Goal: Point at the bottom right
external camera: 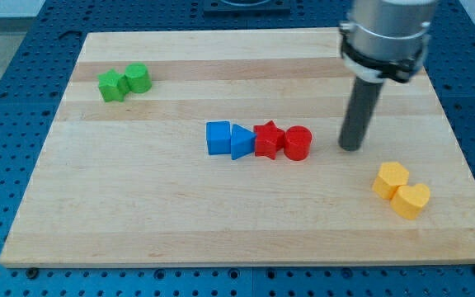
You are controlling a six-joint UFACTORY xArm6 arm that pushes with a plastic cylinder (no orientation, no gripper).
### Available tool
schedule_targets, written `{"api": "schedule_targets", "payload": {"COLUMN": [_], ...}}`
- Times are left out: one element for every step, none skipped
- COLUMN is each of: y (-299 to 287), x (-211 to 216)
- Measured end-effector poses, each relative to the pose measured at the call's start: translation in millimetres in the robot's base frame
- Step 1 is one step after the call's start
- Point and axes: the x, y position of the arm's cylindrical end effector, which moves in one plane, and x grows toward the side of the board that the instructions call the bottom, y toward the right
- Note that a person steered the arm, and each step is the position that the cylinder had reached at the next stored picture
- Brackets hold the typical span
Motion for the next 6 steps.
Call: {"api": "schedule_targets", "payload": {"y": [-17, -70, -67, -26, 39, 92], "x": [36, 53, 86, 120, 144, 151]}}
